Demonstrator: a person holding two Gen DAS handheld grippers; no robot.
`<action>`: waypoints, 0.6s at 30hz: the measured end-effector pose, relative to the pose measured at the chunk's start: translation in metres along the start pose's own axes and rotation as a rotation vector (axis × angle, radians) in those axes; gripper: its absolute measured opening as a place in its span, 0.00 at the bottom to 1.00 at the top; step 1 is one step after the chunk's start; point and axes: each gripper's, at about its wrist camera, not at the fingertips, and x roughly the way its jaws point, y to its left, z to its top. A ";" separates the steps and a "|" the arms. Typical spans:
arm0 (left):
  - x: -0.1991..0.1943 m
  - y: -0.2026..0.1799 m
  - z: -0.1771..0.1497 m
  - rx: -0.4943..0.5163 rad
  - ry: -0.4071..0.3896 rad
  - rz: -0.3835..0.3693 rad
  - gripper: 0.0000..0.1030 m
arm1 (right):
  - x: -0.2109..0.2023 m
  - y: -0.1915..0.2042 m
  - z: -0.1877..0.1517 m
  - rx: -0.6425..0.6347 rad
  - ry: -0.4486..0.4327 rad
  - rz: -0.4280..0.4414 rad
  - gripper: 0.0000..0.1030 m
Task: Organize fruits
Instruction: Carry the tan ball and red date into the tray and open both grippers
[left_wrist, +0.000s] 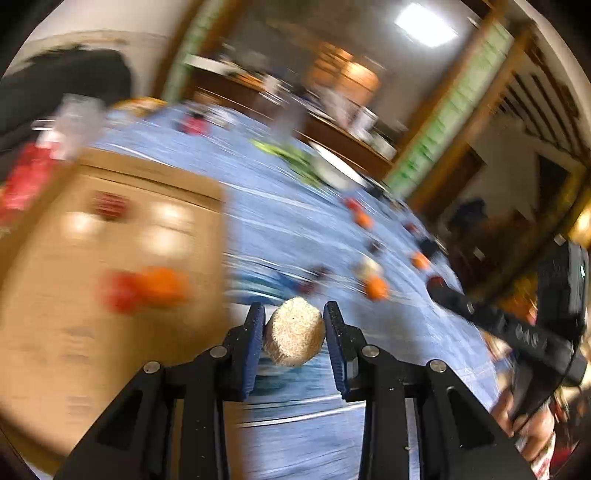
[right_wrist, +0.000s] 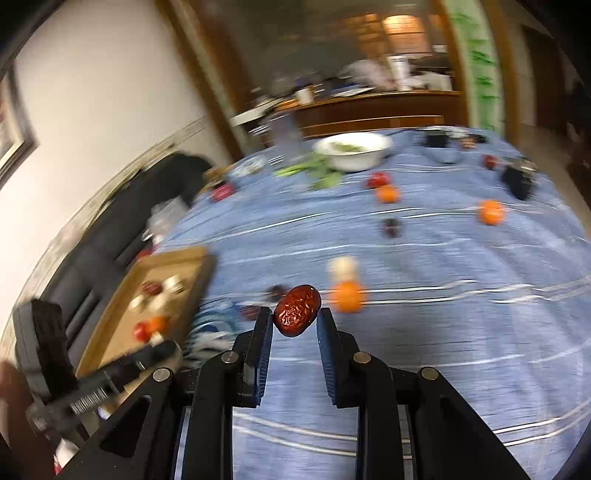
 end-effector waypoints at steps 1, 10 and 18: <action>-0.011 0.013 0.003 -0.016 -0.020 0.045 0.31 | 0.007 0.017 0.000 -0.026 0.014 0.024 0.26; -0.036 0.111 0.024 -0.128 -0.010 0.338 0.31 | 0.082 0.134 -0.016 -0.216 0.155 0.129 0.26; -0.013 0.125 0.037 -0.113 0.089 0.391 0.31 | 0.128 0.171 -0.041 -0.297 0.267 0.133 0.27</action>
